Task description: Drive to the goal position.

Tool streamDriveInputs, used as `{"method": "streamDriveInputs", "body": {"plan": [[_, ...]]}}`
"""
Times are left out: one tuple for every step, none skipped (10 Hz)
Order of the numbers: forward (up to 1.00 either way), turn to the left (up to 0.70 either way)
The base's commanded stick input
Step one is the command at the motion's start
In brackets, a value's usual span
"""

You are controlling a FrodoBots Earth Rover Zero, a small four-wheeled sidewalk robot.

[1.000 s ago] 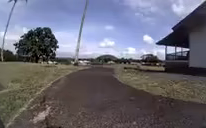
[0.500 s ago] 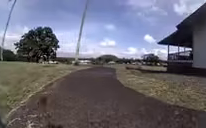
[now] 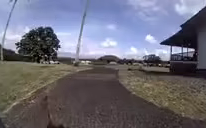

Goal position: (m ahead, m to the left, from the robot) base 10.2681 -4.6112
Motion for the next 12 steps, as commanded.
{"method": "streamDriveInputs", "body": {"plan": [[0.85,0.00],[0.85,0.00],[0.85,0.00],[0.85,0.00],[0.85,0.00],[0.85,0.00],[0.85,0.00],[0.85,0.00],[0.85,0.00],[0.85,0.00],[0.85,0.00],[0.85,0.00]]}}
